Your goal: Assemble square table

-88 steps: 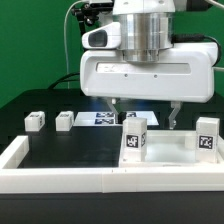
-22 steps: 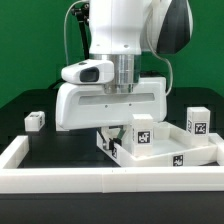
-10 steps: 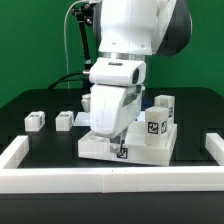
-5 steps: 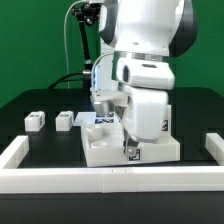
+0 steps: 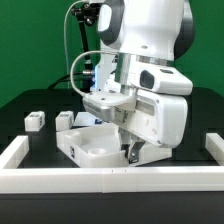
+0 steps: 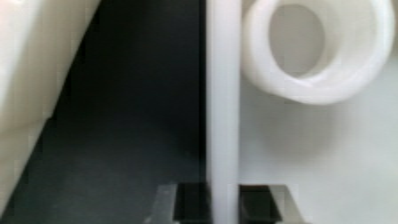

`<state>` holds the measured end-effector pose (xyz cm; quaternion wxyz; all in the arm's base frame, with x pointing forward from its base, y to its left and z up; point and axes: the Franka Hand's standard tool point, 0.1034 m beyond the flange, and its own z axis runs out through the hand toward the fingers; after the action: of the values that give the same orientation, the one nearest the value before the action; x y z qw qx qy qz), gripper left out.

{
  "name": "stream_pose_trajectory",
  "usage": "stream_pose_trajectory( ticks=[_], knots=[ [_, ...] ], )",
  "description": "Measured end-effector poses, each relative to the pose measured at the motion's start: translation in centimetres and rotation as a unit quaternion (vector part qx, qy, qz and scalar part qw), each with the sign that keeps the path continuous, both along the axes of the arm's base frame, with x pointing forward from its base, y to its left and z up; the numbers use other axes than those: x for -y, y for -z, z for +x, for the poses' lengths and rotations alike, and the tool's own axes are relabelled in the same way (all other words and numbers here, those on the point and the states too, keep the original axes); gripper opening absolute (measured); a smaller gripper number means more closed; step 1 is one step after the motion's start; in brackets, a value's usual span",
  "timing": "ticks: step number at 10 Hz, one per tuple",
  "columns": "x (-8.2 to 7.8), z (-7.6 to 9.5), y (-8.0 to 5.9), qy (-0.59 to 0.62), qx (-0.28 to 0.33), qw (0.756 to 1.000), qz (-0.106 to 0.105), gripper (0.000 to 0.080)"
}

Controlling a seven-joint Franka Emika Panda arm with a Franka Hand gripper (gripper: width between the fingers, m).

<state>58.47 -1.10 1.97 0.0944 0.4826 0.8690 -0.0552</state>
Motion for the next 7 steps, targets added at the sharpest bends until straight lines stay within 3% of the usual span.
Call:
stream_pose_trajectory(
  ticks=[2,6,7],
  knots=[
    [-0.9,-0.4,0.2,-0.099,-0.027,0.994,-0.022,0.0063],
    [-4.6,-1.0,-0.2,-0.259,-0.052,0.963,-0.061,0.0063],
    [-4.2,-1.0,-0.1,-0.293,-0.062,0.952,-0.065,0.0064]
  ],
)
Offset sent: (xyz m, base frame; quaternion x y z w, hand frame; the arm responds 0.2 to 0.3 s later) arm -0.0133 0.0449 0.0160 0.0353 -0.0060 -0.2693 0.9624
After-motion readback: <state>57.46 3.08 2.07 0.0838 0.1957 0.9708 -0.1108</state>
